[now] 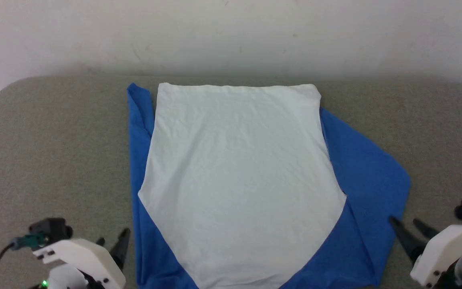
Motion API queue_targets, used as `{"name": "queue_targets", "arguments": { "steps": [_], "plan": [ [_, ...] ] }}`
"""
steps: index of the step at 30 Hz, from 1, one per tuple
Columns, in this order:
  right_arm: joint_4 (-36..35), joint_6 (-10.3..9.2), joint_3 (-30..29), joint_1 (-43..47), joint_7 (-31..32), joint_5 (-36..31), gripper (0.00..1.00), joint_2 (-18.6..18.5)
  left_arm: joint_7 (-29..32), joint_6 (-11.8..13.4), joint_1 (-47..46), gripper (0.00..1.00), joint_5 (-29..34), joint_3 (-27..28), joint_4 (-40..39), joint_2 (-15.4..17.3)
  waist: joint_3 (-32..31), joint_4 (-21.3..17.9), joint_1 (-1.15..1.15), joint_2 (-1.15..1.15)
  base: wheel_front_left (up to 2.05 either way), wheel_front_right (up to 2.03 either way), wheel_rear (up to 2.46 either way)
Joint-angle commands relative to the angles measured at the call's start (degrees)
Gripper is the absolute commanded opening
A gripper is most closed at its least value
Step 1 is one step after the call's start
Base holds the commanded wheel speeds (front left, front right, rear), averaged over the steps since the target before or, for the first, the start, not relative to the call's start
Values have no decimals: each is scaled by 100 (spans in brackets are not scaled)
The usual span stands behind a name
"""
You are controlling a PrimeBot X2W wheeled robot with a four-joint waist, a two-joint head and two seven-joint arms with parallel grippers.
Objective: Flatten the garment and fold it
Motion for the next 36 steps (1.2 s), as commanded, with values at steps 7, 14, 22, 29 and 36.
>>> {"name": "queue_targets", "arguments": {
  "steps": [7,14,22,29,36],
  "plan": [
    [-76,-11,-813,-1209,-493,-36,100,241,-1643,-126,-623,100,438,605,-384,-13,236,-28,0,0,0,0,0],
    [885,-11,-904,-2728,-420,-495,100,231,-3458,-574,-1296,100,1221,422,29,-158,762,69,0,0,0,0,0],
    [2373,-11,-9,-4268,128,-1485,100,-238,-4128,-873,-1892,100,2037,516,43,-489,1485,189,0,0,0,0,0],
    [3340,-11,950,-5239,499,-1953,100,-620,-4132,-1232,-2011,100,2583,861,-196,-993,1947,359,0,0,0,0,0],
    [4030,-11,1551,-5627,658,-1856,100,-774,-4133,-1593,-2071,100,2781,1117,-114,-1396,2169,494,0,0,0,0,0]
  ]
}}
